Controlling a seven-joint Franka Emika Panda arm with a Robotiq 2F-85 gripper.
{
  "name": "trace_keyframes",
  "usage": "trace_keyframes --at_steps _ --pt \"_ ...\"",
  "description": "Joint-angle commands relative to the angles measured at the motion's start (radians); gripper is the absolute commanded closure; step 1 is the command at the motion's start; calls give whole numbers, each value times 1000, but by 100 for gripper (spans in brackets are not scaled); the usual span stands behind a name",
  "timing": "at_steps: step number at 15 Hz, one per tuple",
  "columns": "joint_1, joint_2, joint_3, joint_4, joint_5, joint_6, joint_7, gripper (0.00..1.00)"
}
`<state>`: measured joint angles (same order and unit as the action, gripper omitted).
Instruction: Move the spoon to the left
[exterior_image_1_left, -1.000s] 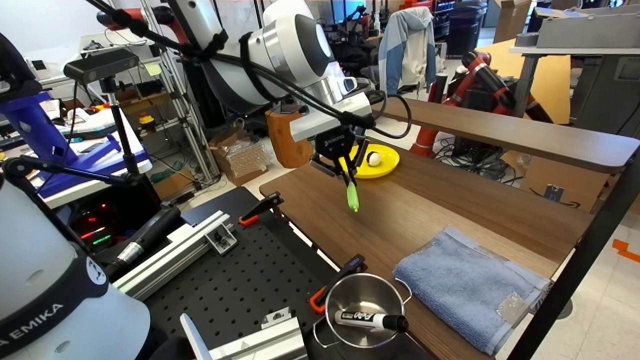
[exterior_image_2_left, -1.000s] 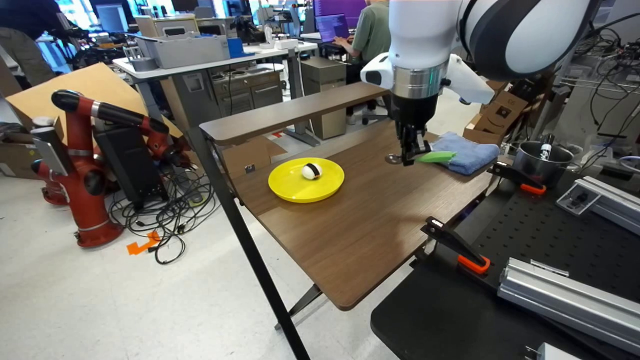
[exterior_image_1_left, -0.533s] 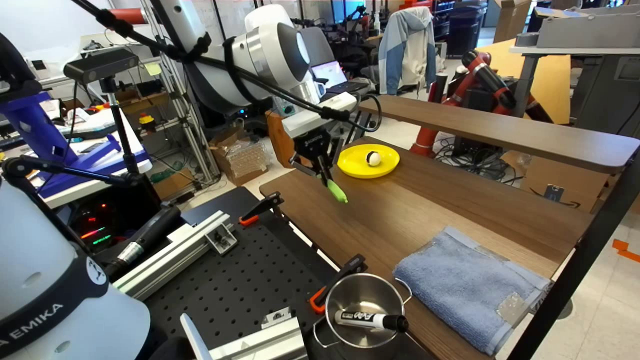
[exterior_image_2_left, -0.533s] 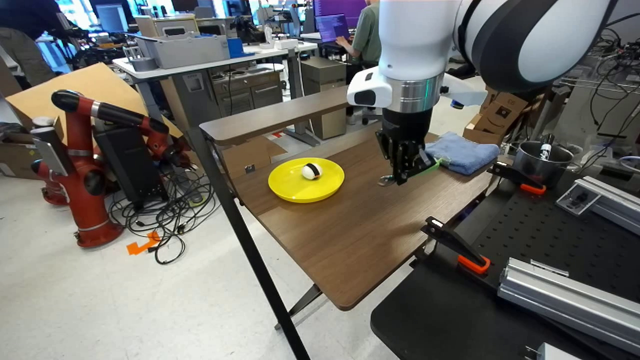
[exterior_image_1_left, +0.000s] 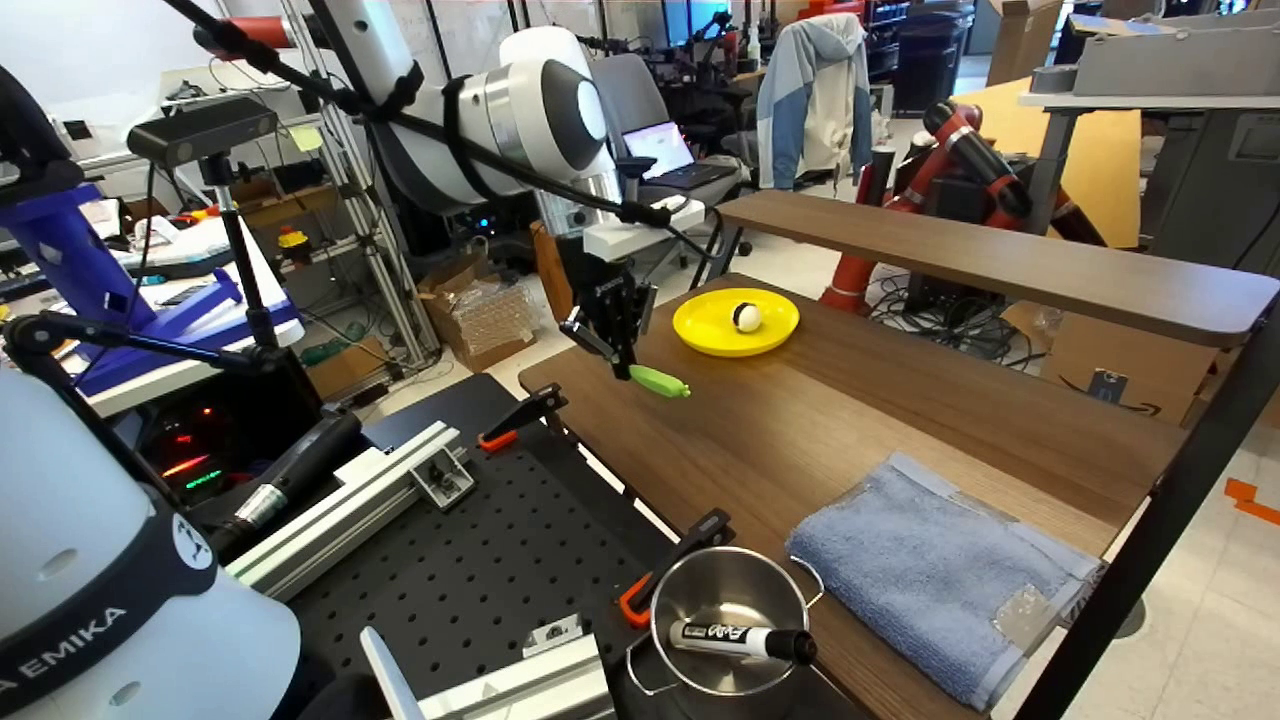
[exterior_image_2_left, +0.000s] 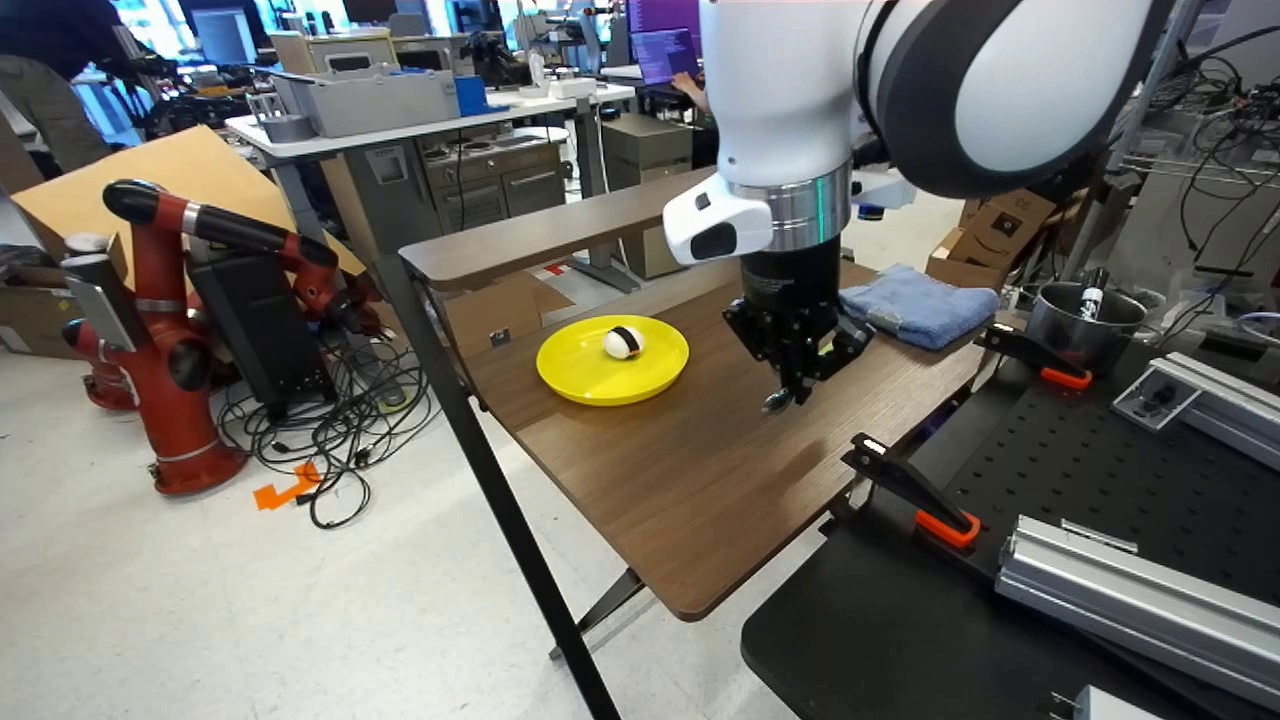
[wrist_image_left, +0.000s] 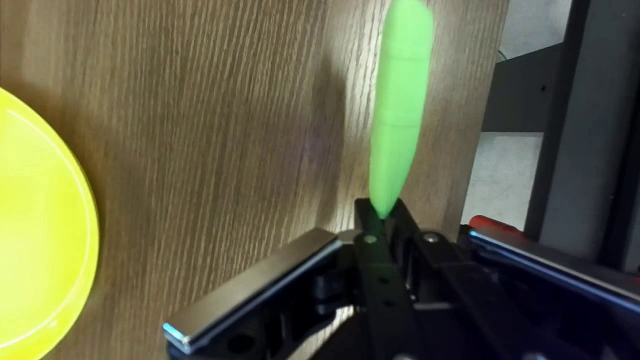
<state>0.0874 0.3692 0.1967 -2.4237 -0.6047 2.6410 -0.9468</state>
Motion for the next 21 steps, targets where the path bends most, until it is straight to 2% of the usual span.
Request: trace_keyframes --at_steps 1,7,20,21 --pt "-3 45 34 87 74 -136 -188 98" --pt "31 120 7 228 73 -279 -243 98" --pt "92 309 -43 388 13 -303 -220 98" --pt "101 311 -52 391 -4 -297 -214 66"
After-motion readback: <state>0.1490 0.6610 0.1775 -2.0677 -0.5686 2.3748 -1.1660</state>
